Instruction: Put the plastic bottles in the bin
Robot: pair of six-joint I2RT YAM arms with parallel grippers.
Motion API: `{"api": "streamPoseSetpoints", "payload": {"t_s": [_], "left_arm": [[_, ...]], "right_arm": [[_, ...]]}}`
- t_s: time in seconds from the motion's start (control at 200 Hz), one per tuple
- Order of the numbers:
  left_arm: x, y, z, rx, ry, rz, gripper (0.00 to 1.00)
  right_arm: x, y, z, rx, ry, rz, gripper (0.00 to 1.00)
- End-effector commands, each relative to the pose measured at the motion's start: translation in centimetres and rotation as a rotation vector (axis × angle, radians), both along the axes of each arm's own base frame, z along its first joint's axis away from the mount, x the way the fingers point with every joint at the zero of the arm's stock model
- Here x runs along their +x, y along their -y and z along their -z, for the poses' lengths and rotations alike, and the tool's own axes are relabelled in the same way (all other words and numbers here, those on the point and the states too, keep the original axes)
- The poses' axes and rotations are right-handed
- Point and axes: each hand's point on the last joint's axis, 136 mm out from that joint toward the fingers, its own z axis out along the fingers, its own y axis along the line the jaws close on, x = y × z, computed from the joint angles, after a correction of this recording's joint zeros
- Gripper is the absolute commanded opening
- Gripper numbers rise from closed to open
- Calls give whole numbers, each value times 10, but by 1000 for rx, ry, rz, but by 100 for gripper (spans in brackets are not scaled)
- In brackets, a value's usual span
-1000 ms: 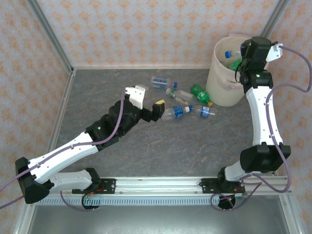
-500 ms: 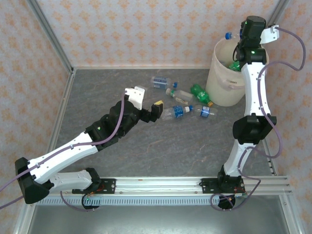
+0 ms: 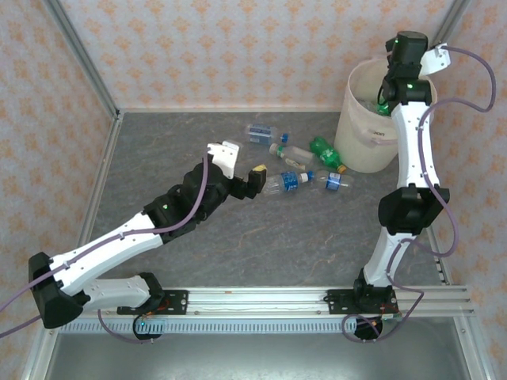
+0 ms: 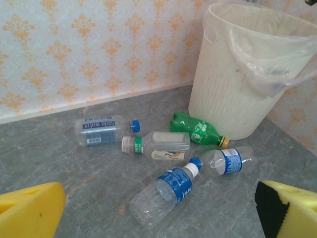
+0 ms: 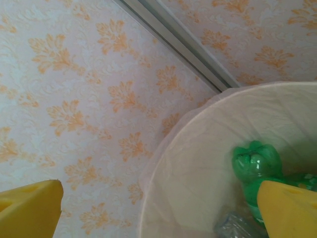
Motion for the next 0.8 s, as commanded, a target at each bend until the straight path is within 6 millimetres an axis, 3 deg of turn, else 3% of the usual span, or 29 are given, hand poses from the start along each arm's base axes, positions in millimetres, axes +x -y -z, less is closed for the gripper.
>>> {"api": "streamPoseSetpoints", "payload": {"t_s": [0.0, 0.4, 0.596, 0.796], "left_arm": [[9, -1, 4, 18, -3, -23, 99], [44, 22, 61, 38, -137, 37, 99], [65, 38, 97, 67, -214, 64, 95], [87, 56, 130, 106, -265, 86, 94]], "right_arm": [[-28, -2, -27, -34, 17, -22, 100], [-76, -54, -31, -90, 10, -249, 100], [-107, -91, -20, -113, -14, -405, 100], [-142, -111, -3, -99, -43, -509, 100]]}}
